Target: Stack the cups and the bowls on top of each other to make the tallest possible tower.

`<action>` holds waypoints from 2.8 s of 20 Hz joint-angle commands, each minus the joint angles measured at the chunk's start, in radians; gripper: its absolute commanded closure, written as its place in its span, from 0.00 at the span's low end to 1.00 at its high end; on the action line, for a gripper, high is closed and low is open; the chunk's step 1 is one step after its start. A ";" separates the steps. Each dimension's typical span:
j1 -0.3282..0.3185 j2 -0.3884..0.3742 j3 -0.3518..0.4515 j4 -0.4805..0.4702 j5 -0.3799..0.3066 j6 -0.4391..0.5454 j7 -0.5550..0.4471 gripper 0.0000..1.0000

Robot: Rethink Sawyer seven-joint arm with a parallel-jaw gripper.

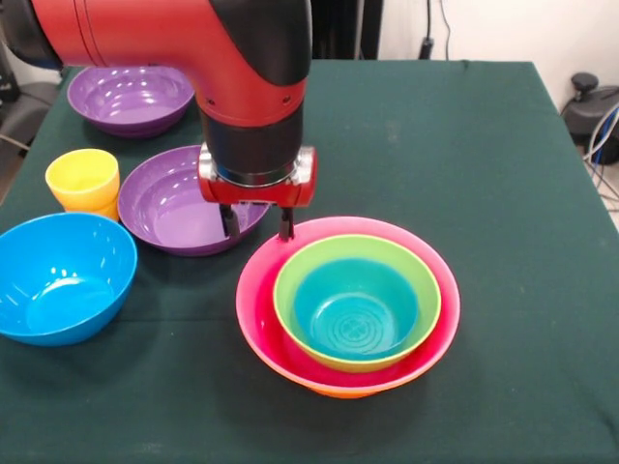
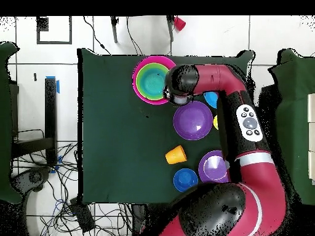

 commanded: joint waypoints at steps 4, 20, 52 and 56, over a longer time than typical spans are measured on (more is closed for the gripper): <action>-0.004 0.105 -0.050 0.040 -0.117 -0.129 -0.241 0.00; -0.023 0.006 -0.011 0.153 -0.027 -0.103 -0.229 0.00; -0.085 -0.138 -0.085 0.442 -0.090 -0.312 -0.080 0.00; -0.043 -0.117 -0.123 0.431 -0.136 -0.368 -0.017 0.00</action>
